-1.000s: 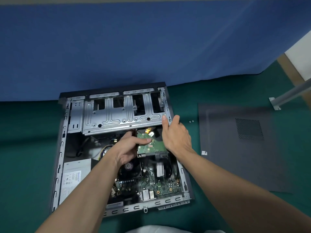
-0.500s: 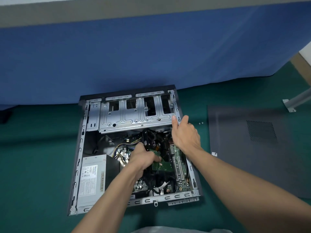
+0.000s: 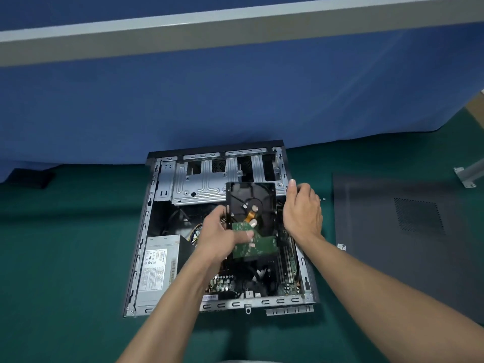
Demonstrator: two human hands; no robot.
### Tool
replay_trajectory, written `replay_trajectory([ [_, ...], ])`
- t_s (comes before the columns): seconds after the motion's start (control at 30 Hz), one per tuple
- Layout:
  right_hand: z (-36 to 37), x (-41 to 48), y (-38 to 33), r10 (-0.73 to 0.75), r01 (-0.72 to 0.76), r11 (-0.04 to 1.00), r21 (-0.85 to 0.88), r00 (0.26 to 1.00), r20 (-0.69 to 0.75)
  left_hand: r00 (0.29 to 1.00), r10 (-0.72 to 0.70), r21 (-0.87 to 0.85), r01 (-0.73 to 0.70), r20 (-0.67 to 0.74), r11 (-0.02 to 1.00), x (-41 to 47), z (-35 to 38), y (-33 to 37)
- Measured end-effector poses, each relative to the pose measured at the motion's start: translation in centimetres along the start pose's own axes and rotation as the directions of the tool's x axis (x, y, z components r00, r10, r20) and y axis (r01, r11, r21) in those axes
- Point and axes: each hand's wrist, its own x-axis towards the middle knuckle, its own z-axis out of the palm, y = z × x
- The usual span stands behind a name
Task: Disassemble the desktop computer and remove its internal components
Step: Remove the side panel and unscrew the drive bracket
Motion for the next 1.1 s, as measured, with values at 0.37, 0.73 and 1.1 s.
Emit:
replay_trajectory([
  [0.37,-2.5,-0.4,-2.6,-0.065,0.07,0.944,0.322,0.998,-0.025,0.983,0.169,-0.512,-0.18,-0.07,0.84,0.9,-3.8,5.2],
  [0.73,-5.0,-1.6,-8.1,-0.191,-0.074,0.865,0.497,0.866,0.462,0.957,0.242,-0.601,-0.29,-0.162,0.744,2.0,-3.6,6.6],
  [1.1,-3.4,-3.2,-7.6,-0.127,-0.314,0.688,0.654,0.836,0.534,0.99,-0.025,-0.687,-0.077,-0.137,0.723,3.0,-2.3,5.0],
])
